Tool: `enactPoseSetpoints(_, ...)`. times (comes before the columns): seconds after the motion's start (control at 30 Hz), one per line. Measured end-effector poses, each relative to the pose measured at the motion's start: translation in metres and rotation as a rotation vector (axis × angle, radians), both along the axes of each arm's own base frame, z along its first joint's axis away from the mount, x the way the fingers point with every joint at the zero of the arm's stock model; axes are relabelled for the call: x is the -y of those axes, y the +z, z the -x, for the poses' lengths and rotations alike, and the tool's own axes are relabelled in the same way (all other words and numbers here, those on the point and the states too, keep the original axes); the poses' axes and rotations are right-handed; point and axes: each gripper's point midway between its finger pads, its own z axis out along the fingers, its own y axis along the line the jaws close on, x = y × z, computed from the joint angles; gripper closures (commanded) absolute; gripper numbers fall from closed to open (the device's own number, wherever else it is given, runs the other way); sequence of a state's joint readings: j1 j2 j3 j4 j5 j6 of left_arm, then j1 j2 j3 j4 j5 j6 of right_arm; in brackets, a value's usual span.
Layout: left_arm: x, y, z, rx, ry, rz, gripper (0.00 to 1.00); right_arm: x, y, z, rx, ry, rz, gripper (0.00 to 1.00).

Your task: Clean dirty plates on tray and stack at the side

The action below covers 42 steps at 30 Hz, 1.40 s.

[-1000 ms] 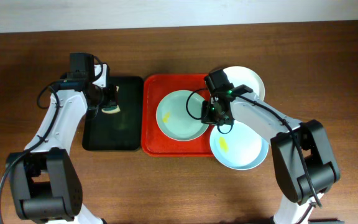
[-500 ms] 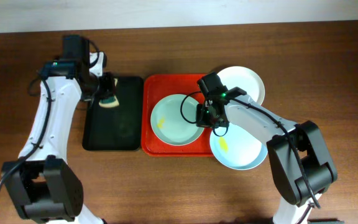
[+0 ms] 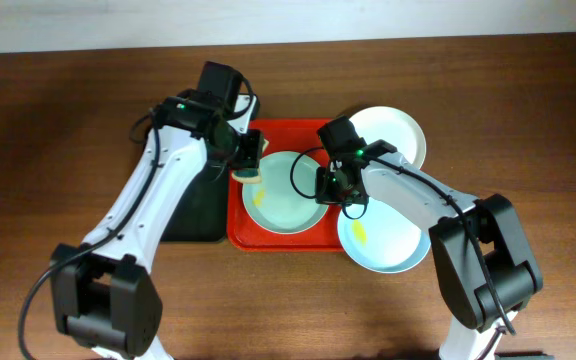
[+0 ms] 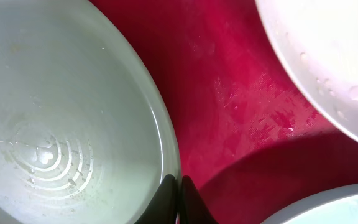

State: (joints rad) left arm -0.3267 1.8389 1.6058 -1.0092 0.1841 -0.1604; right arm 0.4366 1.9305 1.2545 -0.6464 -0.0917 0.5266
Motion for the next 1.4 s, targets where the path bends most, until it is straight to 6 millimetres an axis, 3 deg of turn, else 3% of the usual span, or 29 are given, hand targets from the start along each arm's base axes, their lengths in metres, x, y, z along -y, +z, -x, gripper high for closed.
enactPoseSetpoints(0.57,0.007,-0.079,-0.001,-0.181,0.009,-0.030,1.00,0.000,0.000,0.000,0.000,0.000,0.000,0.96)
enactPoseSetpoints(0.8,0.018,-0.084,-0.002,-0.166,-0.006,-0.031,1.00,0.000,0.000,0.000,0.000,-0.001,0.000,0.96)
enactPoseSetpoints(1.2,0.021,-0.085,-0.008,-0.141,0.028,-0.052,1.00,0.000,0.000,0.000,0.000,-0.001,0.000,0.96)
enactPoseSetpoints(1.4,0.020,-0.117,-0.004,-0.207,0.048,-0.081,1.00,0.000,0.000,0.000,0.000,0.000,0.000,0.96)
